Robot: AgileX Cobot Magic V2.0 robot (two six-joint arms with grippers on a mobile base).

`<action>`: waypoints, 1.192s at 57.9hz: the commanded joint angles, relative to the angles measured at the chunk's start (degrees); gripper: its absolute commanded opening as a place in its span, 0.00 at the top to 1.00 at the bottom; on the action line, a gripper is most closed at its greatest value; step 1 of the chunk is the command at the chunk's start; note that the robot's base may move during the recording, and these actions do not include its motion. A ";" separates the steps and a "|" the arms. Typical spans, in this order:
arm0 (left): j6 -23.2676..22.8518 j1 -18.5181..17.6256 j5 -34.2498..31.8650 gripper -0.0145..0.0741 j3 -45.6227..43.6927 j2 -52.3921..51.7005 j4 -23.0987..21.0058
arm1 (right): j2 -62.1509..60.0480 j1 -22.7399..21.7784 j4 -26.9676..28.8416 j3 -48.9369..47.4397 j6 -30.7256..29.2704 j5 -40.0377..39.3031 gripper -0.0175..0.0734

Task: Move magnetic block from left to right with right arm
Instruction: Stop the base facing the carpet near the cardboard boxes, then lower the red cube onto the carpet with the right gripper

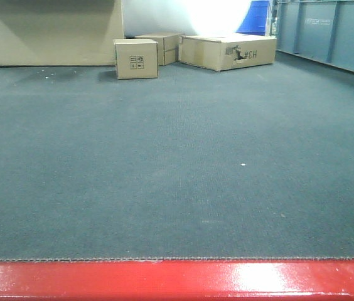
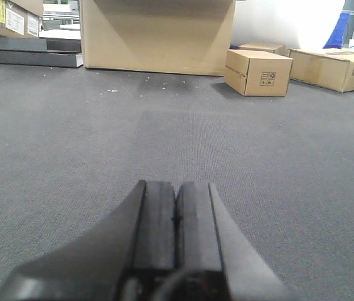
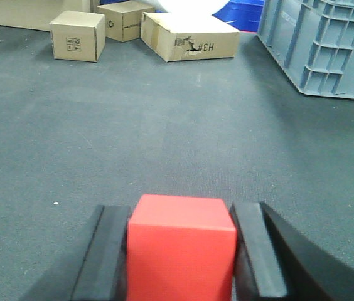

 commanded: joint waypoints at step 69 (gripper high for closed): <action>-0.34 -0.13 -4.65 0.98 0.44 -0.44 -0.27 | 87.41 14.24 9.15 -42.14 -8.30 0.18 0.57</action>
